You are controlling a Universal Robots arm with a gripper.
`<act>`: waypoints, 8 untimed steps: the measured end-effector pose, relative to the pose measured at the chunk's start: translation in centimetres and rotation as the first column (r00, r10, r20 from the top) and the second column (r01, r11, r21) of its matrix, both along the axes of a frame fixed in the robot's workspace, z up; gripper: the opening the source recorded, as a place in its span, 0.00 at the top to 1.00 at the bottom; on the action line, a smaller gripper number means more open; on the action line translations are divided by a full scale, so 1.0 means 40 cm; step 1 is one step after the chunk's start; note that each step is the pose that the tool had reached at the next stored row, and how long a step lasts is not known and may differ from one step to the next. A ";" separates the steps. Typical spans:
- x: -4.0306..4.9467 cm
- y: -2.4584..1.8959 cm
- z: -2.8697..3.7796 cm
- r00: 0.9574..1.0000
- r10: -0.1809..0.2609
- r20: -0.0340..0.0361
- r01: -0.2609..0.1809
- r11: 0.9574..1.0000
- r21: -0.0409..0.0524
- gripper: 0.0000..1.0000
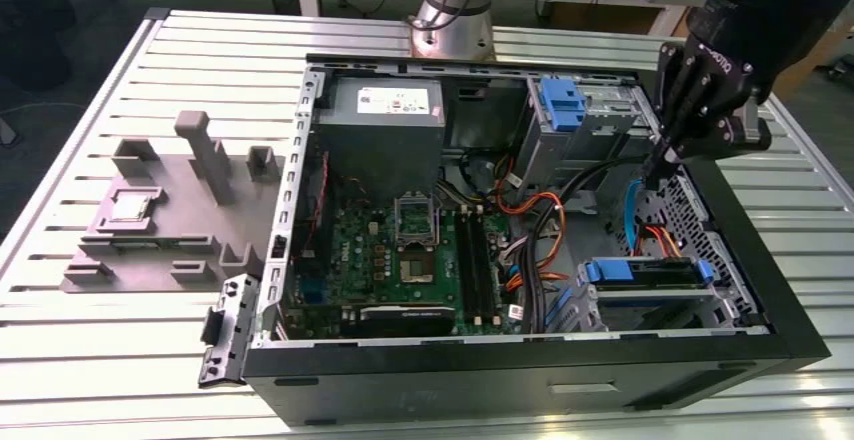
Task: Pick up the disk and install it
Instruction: 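Insert the first disk wire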
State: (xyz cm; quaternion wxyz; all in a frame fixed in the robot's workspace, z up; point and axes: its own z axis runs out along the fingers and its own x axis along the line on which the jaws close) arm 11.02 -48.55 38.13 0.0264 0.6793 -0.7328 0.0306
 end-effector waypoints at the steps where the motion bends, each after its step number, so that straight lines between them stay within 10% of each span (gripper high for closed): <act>1: 0.000 0.004 -0.002 1.000 -0.003 0.000 0.003 1.000 0.000 0.89; 5: 0.001 0.013 -0.008 1.000 -0.011 0.000 0.011 1.000 -0.009 0.89; 8: 0.001 0.014 -0.011 1.000 -0.012 0.001 0.012 0.999 -0.035 0.89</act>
